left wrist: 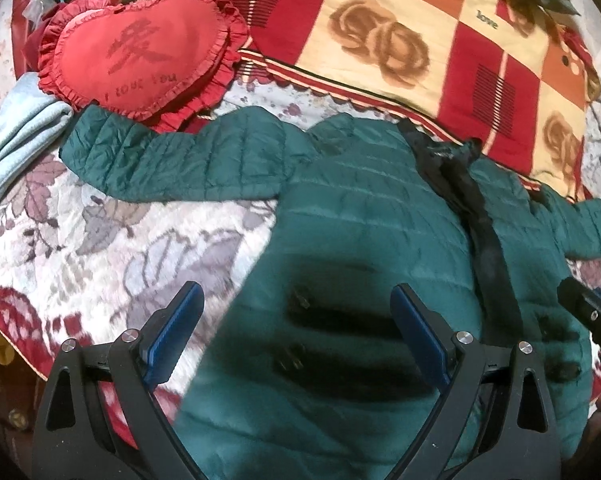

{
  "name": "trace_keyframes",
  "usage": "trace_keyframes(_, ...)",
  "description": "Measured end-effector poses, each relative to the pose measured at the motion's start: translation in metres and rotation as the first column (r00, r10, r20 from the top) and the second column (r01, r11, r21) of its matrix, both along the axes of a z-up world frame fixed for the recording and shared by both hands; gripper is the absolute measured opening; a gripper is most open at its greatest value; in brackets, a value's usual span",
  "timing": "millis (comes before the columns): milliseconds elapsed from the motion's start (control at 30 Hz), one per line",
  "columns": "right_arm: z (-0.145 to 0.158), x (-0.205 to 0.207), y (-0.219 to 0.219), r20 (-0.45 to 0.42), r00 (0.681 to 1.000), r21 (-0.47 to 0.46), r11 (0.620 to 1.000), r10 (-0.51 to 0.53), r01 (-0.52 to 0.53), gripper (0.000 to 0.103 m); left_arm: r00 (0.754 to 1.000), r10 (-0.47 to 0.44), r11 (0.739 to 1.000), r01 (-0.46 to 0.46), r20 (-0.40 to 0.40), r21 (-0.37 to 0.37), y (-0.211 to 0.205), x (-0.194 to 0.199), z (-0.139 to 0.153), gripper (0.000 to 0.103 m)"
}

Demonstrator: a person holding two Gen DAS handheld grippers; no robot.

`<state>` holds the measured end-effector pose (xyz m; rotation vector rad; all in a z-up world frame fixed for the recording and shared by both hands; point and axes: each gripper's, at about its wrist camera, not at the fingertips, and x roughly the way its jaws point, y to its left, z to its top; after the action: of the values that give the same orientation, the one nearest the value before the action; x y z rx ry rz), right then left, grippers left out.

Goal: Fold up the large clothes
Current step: 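Move the left gripper over the jacket to the sleeve cuff nearest it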

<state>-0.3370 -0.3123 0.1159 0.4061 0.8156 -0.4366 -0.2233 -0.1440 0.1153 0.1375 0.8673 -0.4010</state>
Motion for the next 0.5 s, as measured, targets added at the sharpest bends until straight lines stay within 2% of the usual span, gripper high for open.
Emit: trace_keyframes(500, -0.020, 0.048, -0.013, -0.024, 0.999, 0.027, 0.999, 0.032, -0.031, 0.103, 0.993, 0.111, 0.992, -0.113, 0.044, 0.050, 0.021, 0.069, 0.005, 0.095)
